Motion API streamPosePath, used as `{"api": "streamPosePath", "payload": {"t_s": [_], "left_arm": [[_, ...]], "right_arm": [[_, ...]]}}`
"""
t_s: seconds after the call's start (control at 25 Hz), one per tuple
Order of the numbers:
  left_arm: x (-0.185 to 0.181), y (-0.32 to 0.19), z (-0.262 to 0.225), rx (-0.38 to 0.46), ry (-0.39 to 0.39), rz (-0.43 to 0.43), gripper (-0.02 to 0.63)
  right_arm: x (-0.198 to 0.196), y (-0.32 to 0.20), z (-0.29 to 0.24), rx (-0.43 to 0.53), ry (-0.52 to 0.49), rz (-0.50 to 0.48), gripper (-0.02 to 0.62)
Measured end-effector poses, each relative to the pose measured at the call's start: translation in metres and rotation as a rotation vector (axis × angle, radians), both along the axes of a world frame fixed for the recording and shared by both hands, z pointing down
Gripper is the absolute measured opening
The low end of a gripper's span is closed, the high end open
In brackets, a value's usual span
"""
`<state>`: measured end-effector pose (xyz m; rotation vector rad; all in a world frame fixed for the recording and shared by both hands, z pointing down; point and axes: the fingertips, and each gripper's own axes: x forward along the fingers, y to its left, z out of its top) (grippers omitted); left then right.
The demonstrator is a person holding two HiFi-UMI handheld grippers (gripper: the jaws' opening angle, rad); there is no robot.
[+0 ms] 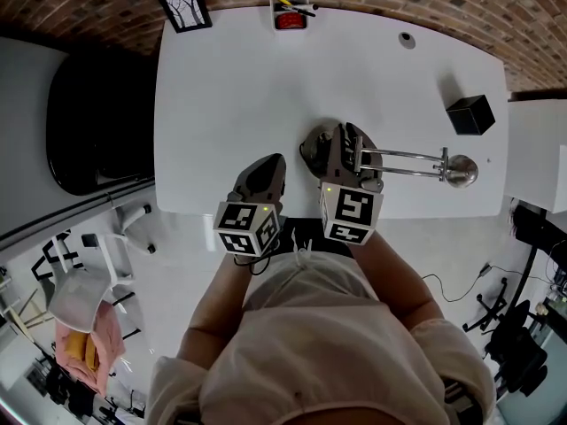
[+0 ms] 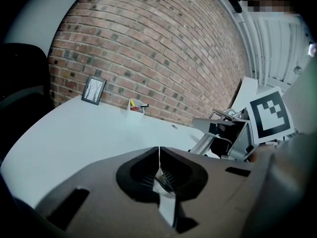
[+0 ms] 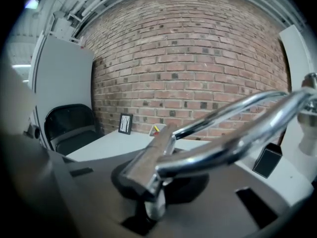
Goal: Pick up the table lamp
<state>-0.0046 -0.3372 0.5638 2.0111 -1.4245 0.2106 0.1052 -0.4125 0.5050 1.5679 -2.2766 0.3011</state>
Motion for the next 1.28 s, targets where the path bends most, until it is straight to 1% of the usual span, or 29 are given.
{"api": "streamPosePath", "payload": {"t_s": [0.2, 0.36, 0.48, 0.56, 0.68, 0.72, 0.76, 0.8, 0.88, 0.96, 1.12, 1.28], "left_arm": [[0.010, 0.000, 0.012, -0.017, 0.005, 0.034, 0.020], [0.027, -0.002, 0.021, -0.017, 0.076, 0.075, 0.020], [0.040, -0.001, 0.032, -0.058, 0.125, 0.104, 0.020], [0.048, -0.001, 0.042, -0.101, 0.147, 0.125, 0.021], [0.057, -0.001, 0.060, -0.178, 0.175, 0.122, 0.023], [0.060, -0.001, 0.065, -0.203, 0.189, 0.118, 0.040], [0.063, -0.001, 0.070, -0.228, 0.207, 0.116, 0.119], [0.065, -0.001, 0.075, -0.254, 0.228, 0.115, 0.183], [0.069, 0.000, 0.084, -0.301, 0.269, 0.104, 0.200], [0.073, -0.001, 0.091, -0.329, 0.316, 0.092, 0.209], [0.084, -0.004, 0.095, -0.360, 0.424, 0.091, 0.216], [0.098, -0.006, 0.100, -0.385, 0.492, 0.112, 0.216]], "right_arm": [[0.013, -0.002, 0.001, -0.020, -0.023, 0.004, 0.051], [0.031, -0.006, -0.003, -0.052, -0.089, 0.018, 0.050], [0.041, -0.008, -0.006, -0.067, -0.141, 0.011, 0.049], [0.046, -0.009, -0.008, -0.071, -0.169, 0.005, 0.049], [0.053, -0.009, -0.008, -0.073, -0.196, -0.001, 0.049], [0.055, -0.008, -0.008, -0.073, -0.204, -0.003, 0.049], [0.056, -0.008, -0.009, -0.074, -0.213, -0.004, 0.049], [0.058, -0.008, -0.009, -0.074, -0.222, -0.004, 0.051], [0.062, -0.008, -0.009, -0.075, -0.241, -0.003, 0.051], [0.066, -0.009, -0.009, -0.077, -0.259, -0.003, 0.051], [0.069, -0.008, -0.010, -0.071, -0.275, -0.021, 0.051], [0.071, -0.006, -0.009, -0.065, -0.283, -0.038, 0.051]]}}
